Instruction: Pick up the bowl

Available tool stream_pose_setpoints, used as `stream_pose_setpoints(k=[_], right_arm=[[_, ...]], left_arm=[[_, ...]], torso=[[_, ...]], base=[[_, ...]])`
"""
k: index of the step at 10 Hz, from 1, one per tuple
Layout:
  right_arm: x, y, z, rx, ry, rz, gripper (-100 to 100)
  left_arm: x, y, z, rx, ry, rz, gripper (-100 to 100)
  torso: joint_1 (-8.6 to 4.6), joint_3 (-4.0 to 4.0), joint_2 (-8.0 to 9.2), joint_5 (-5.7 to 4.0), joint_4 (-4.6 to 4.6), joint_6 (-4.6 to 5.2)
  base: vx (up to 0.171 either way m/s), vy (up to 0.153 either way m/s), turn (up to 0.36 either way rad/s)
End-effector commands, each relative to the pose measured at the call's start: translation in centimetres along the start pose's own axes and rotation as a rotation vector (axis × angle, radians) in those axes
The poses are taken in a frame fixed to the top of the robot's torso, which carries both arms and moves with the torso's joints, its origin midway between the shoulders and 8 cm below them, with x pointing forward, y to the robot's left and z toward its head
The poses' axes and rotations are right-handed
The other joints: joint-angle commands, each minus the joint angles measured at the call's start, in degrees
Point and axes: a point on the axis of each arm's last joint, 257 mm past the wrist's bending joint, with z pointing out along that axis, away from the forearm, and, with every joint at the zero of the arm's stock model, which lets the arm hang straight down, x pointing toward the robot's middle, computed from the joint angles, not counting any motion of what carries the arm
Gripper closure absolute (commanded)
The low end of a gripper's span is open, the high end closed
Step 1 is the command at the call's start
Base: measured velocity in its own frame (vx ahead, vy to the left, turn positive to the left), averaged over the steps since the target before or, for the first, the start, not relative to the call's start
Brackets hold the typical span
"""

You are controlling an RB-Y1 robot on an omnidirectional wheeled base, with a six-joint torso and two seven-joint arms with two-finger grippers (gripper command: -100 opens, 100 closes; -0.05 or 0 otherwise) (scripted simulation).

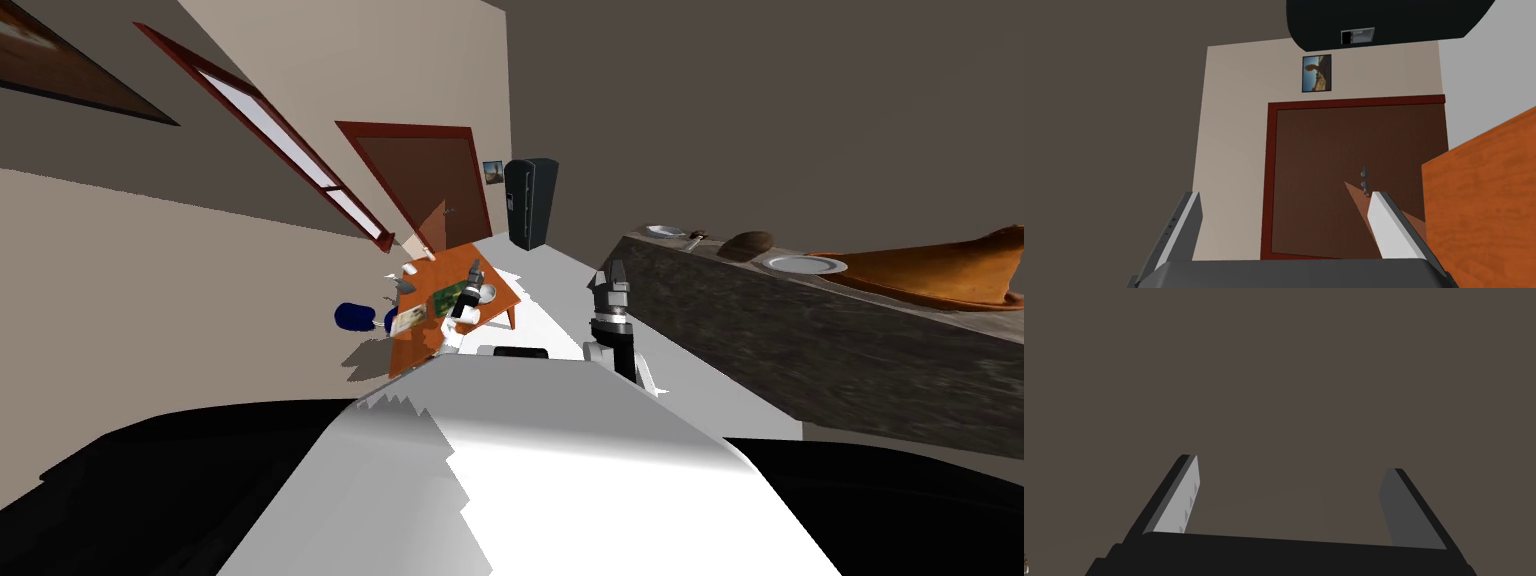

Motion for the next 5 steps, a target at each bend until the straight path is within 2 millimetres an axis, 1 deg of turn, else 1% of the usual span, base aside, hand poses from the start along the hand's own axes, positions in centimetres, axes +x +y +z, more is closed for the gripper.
stream_pose_setpoints(k=[1, 2, 3, 4, 5], right_arm=[[0.0, 0.0, 0.0, 0.000, 0.000, 0.000, 0], [0.0, 0.0, 0.0, 0.000, 0.000, 0.000, 0], [0.0, 0.0, 0.0, 0.000, 0.000, 0.000, 0], [0.0, 0.0, 0.0, 0.000, 0.000, 0.000, 0], [0.0, 0.0, 0.0, 0.000, 0.000, 0.000, 0]], left_arm=[[0.5, 1.8, 1.1, -0.057, 0.015, -0.005, -100], [0.5, 2.7, 0.9, -0.075, 0.015, -0.005, -100], [1.1, 3.3, 2.0, -0.108, 0.029, -0.010, -100], [1.0, 4.3, 1.8, -0.127, 0.028, -0.010, -100], [1.0, 4.7, 1.8, -0.135, 0.028, -0.010, -100]], torso=[[0.00, 0.00, 0.00, 0.00, 0.00, 0.00], [-0.01, 0.00, 0.00, 0.00, 0.00, 0.00], [-0.01, 0.00, 0.00, 0.00, 0.00, 0.00], [-0.02, 0.00, 0.01, 0.00, 0.00, 0.00], [-0.01, 0.01, 0.01, 0.00, 0.00, 0.00]], base=[[-0.008, -0.017, 0.070], [-0.006, -0.017, 0.029], [-0.009, -0.016, 0.071], [-0.010, -0.016, 0.027], [-0.005, -0.006, -0.007]])
